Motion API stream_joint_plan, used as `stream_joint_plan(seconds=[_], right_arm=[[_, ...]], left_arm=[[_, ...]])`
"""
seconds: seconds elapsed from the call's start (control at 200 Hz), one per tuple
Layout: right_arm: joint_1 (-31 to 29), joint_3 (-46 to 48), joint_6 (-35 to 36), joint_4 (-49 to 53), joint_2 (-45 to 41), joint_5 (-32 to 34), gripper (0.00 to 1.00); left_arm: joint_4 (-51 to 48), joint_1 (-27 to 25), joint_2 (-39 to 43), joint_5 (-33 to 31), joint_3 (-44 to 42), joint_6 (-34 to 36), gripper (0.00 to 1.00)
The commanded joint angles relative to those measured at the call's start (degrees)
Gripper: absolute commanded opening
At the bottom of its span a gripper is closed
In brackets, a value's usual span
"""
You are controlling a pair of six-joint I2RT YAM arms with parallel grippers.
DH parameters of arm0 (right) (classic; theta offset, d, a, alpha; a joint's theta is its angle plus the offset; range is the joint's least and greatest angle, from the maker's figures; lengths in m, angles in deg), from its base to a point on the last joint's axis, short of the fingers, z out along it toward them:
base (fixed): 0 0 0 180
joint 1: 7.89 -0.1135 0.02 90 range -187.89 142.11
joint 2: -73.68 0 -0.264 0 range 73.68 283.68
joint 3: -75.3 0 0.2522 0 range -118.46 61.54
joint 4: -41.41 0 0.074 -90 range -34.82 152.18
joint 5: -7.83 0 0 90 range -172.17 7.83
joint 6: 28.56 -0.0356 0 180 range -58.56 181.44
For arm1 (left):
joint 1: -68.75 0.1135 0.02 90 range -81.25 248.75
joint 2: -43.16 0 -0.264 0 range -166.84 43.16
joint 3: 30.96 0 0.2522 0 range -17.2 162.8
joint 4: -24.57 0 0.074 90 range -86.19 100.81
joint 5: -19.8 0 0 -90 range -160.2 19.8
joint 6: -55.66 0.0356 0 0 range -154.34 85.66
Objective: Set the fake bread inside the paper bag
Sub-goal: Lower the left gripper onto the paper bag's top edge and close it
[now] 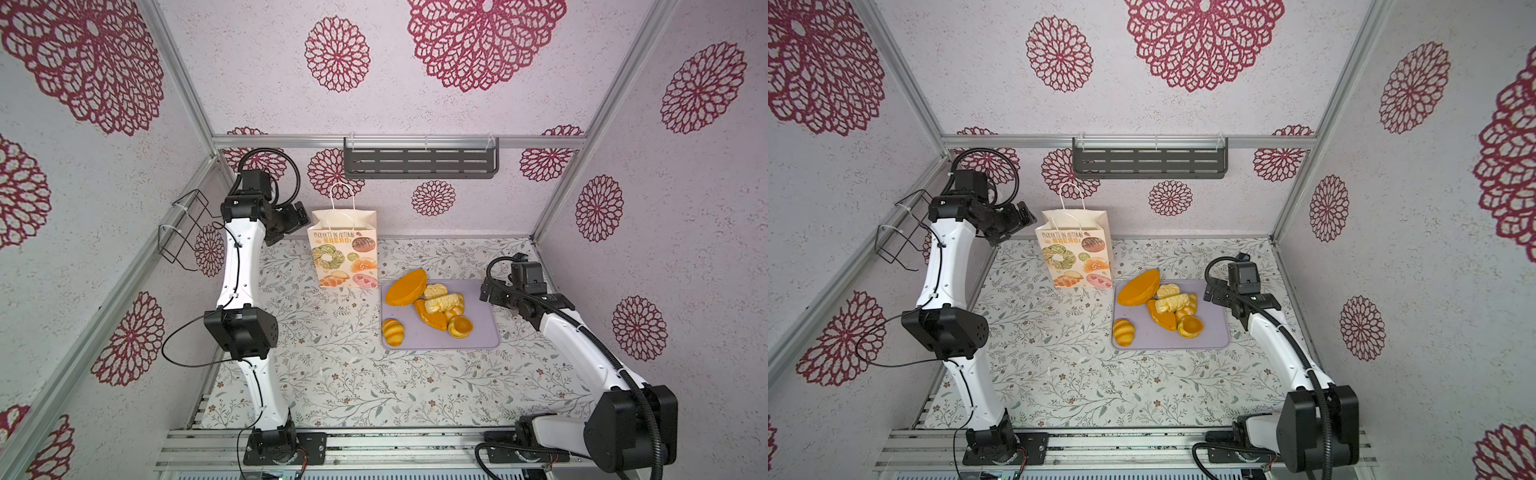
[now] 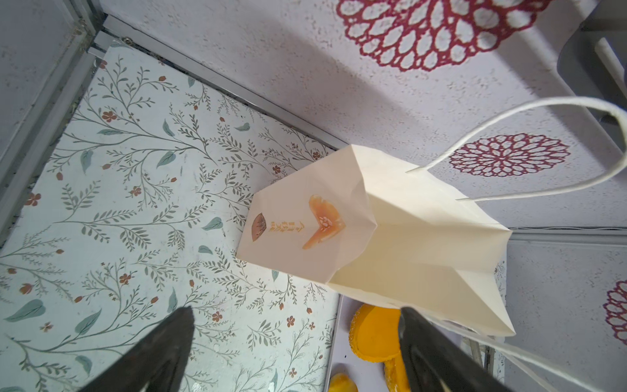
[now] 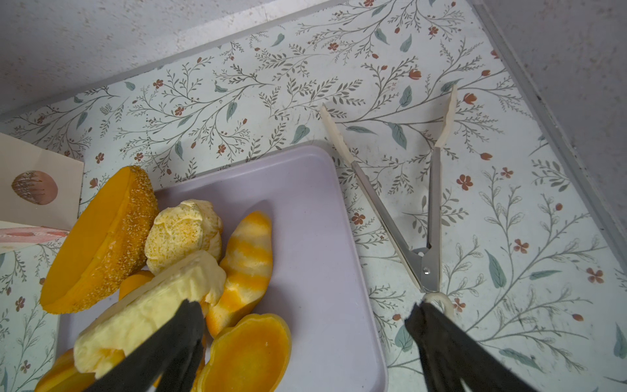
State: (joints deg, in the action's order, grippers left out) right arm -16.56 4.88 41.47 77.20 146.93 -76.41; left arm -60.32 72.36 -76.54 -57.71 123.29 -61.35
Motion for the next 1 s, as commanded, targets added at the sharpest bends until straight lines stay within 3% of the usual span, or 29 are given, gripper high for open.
stream_joint_plan(seconds=[0.0,0.626,0.996], right_arm=[[-0.2,-0.8,1.6,0.0,-1.8,-0.2,0.99],[0.0,1.4,3.8,-2.3,-0.3,-0.8,0.99],[0.1,1.7,3.8,-3.3,0.3,-1.1,0.99]], left_arm=[[2.7,-1.4,-1.6,-2.0,2.1,0.7,0.97],[7.5,-5.5,-10.6,-6.1,8.9,-1.5,1.00],[7.4,-6.4,-11.2,-11.3,9.2,-0.6,0.78]])
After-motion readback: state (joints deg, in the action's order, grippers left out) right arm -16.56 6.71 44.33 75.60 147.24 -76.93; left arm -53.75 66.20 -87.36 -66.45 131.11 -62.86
